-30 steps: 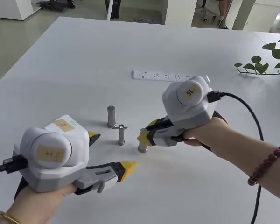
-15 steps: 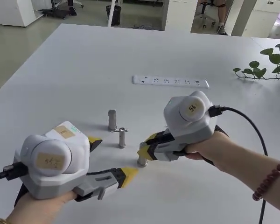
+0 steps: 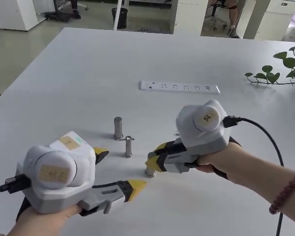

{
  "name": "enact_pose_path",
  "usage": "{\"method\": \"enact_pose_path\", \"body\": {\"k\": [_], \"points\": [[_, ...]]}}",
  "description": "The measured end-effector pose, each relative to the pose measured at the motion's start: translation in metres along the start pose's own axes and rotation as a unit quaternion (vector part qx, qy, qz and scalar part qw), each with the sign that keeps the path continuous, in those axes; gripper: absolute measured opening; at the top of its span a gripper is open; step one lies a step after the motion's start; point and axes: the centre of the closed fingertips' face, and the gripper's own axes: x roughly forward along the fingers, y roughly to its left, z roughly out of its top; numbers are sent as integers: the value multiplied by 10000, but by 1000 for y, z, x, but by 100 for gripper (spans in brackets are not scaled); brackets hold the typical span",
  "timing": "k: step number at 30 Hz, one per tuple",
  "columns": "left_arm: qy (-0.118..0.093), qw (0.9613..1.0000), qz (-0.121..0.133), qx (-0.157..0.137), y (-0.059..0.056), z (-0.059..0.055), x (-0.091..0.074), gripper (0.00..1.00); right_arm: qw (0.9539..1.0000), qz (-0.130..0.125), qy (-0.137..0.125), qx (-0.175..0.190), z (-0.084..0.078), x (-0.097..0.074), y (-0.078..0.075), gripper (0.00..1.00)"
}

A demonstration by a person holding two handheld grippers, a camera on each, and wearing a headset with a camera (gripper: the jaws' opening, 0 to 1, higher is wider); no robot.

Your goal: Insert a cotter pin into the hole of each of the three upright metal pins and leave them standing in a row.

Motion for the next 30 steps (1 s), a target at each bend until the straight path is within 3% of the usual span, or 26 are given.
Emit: {"method": "enact_pose_path", "body": {"k": [9, 19, 30], "points": [[-35, 10000, 14, 2, -1, 3, 1, 61, 9999, -128, 20, -70, -4, -24, -14, 20], [-81, 9999, 60, 43, -2, 6, 4, 63, 9972, -630, 412, -13, -17, -51, -60, 20], [-40, 10000, 13, 11, -2, 3, 11, 62, 9919, -989, 780, 152, -33, -49, -108, 15]]}}
